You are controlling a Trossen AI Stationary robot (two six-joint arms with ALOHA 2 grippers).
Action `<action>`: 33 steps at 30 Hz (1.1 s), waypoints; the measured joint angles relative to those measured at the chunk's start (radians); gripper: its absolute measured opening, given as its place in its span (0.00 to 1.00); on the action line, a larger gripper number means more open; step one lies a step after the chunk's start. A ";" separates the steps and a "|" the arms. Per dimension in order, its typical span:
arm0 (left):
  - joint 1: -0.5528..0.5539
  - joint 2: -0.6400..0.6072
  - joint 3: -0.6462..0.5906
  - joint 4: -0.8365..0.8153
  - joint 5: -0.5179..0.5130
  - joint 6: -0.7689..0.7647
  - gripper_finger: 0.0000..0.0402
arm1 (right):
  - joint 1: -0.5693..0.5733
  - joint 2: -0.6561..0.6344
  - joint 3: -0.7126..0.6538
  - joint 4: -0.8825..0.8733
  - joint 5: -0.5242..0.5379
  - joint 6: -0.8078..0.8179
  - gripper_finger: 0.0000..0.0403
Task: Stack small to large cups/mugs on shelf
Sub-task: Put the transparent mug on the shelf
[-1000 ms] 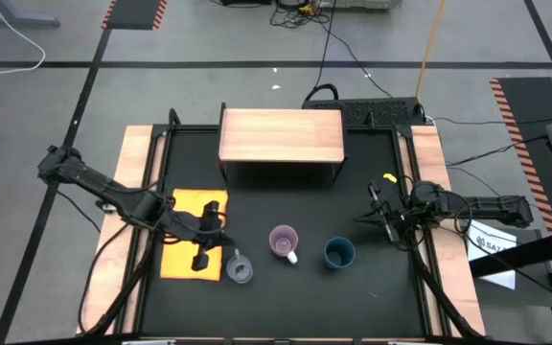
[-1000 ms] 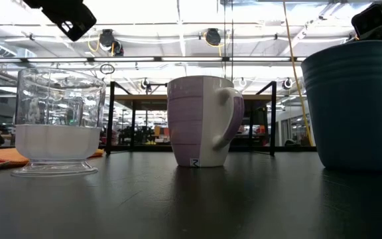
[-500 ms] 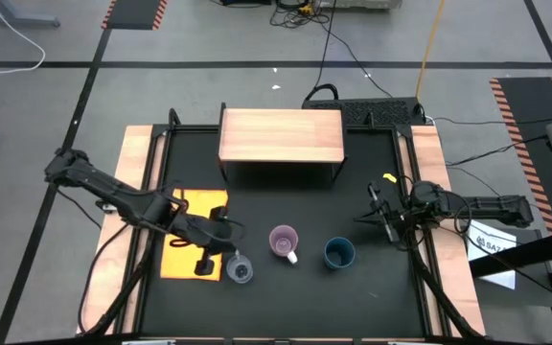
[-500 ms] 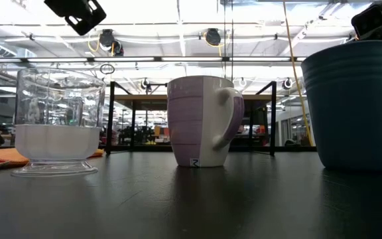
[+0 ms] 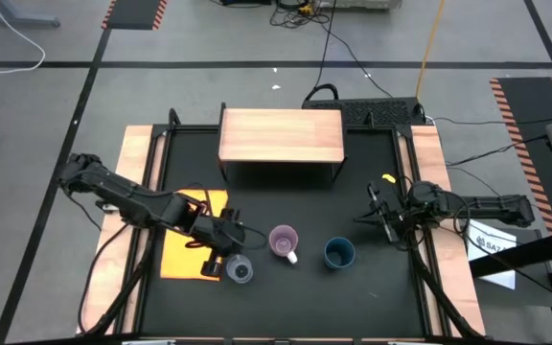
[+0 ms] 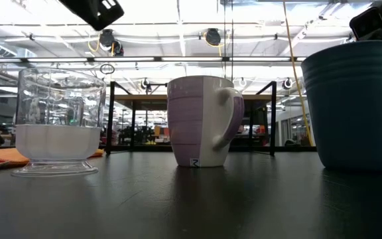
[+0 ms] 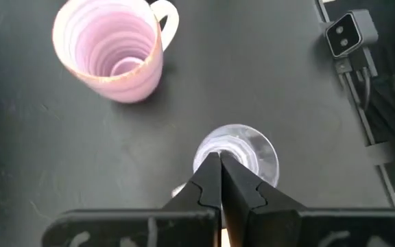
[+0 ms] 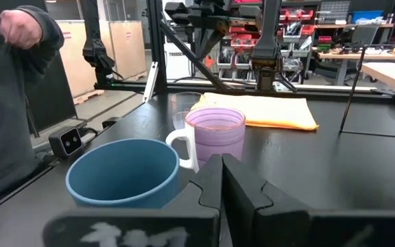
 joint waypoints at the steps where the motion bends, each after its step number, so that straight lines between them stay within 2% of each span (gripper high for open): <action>1: 0.000 0.006 0.006 0.000 -0.001 0.012 0.00 | 0.000 0.000 0.000 0.000 0.000 0.000 0.00; 24: 0.025 0.113 0.005 -0.116 0.083 -0.009 0.00 | 0.000 0.001 0.000 0.002 0.000 -0.002 0.00; 33: 0.025 0.112 0.006 -0.116 0.068 0.000 0.00 | 0.000 0.003 0.000 0.006 0.000 -0.001 0.00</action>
